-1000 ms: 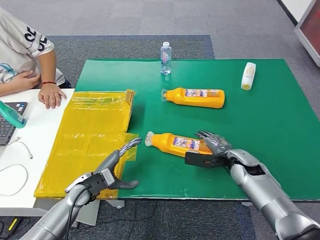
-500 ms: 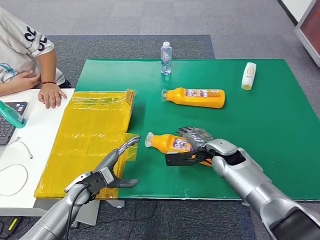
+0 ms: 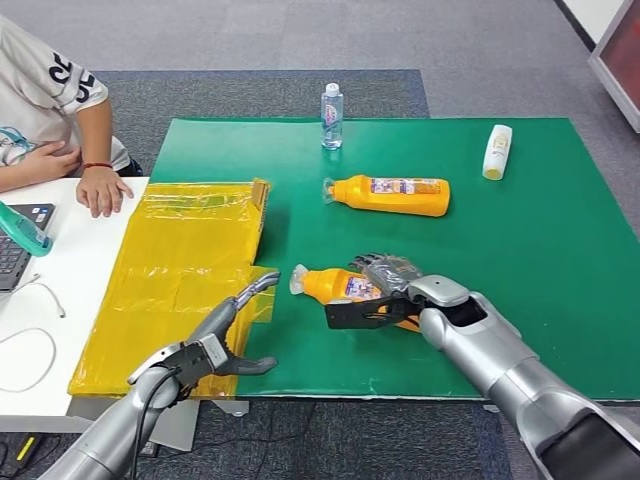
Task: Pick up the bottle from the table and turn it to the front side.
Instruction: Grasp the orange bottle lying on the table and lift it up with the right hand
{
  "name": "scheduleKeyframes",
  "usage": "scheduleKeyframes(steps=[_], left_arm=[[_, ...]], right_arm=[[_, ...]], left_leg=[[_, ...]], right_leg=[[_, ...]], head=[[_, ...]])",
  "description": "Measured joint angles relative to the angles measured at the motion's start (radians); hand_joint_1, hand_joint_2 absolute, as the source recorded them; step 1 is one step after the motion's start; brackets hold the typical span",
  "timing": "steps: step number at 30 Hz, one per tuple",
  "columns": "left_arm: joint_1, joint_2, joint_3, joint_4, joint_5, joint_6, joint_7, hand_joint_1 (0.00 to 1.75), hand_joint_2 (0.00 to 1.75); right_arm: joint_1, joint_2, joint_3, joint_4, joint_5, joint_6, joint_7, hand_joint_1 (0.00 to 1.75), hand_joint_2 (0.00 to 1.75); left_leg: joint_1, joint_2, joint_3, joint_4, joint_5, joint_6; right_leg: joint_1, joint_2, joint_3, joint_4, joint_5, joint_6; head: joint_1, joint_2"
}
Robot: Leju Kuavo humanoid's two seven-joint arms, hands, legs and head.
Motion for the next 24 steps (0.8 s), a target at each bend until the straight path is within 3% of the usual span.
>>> scheduleKeyframes(steps=[24], left_arm=[[-0.012,-0.012,0.018,0.002,-0.019,-0.014,0.0,0.0,1.75]], right_arm=[[-0.047,-0.025,0.042,0.106,-0.028,0.074,0.034,0.0,1.75]], left_leg=[[0.0,0.0,0.0,0.0,0.0,0.0]], right_leg=[[0.0,0.0,0.0,0.0,0.0,0.0]], head=[[0.0,0.0]])
